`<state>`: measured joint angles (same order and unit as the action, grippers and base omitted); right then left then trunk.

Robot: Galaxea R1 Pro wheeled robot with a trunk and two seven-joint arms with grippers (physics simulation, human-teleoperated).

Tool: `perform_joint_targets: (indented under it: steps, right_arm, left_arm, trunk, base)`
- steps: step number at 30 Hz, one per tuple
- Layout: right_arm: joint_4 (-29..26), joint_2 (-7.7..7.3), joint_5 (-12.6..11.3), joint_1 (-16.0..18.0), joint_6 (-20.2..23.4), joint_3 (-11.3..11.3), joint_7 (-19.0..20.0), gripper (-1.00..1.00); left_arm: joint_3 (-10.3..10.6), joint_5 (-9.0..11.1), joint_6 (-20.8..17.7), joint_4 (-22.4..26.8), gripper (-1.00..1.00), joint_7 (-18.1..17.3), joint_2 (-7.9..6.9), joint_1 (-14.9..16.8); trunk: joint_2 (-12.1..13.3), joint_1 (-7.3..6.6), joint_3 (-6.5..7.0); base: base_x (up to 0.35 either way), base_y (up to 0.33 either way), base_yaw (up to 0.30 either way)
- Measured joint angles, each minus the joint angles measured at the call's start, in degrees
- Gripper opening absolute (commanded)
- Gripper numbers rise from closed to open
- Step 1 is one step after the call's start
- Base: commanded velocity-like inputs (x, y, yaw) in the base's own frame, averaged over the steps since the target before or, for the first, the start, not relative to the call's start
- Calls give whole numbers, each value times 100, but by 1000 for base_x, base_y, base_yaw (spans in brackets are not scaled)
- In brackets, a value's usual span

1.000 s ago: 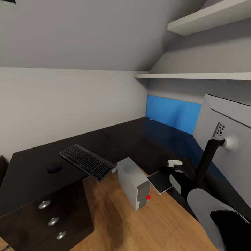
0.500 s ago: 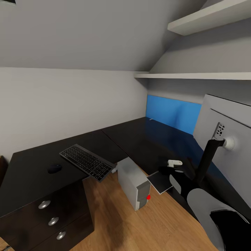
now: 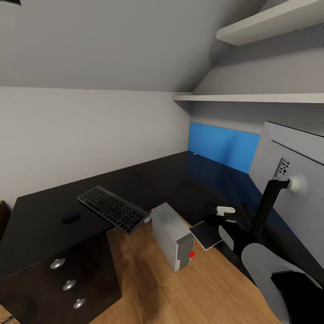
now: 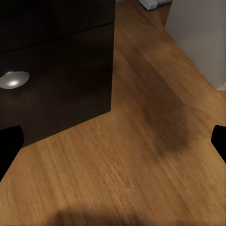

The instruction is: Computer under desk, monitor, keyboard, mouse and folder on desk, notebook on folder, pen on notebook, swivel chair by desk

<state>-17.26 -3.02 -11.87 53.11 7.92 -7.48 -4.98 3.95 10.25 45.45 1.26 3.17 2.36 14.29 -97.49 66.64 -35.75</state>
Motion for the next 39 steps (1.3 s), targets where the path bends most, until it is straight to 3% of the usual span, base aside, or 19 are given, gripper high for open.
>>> perform_joint_targets:
  steps: [12, 19, 33, 39]
  right_arm:
    - [7, 0, -38, 0, -33, 22, 6, 100]
    - [33, -14, -50, -4, -571, 32, -27, 100]
    - [-8, -32, -42, -7, -1214, 47, -125, 100]
    - [-23, -9, -45, -7, -1300, 5, -125, 100]
  left_arm:
    - [1, -1, 0, 0, 100, 0, 0, 0]
    - [3, -3, -7, 0, 100, -6, 0, 0]
    - [8, -4, -9, 0, 100, -15, 11, 0]
    - [8, -4, -9, 0, 100, -15, 16, 0]
  trunk:
    - [0, -1, 0]
    - [0, 0, -1]
    - [0, 0, -1]
    - [0, 0, -1]
  base:
    - [-19, 0, 0]
    - [0, 0, 0]
    - [0, 0, 0]
    - [0, 0, 0]
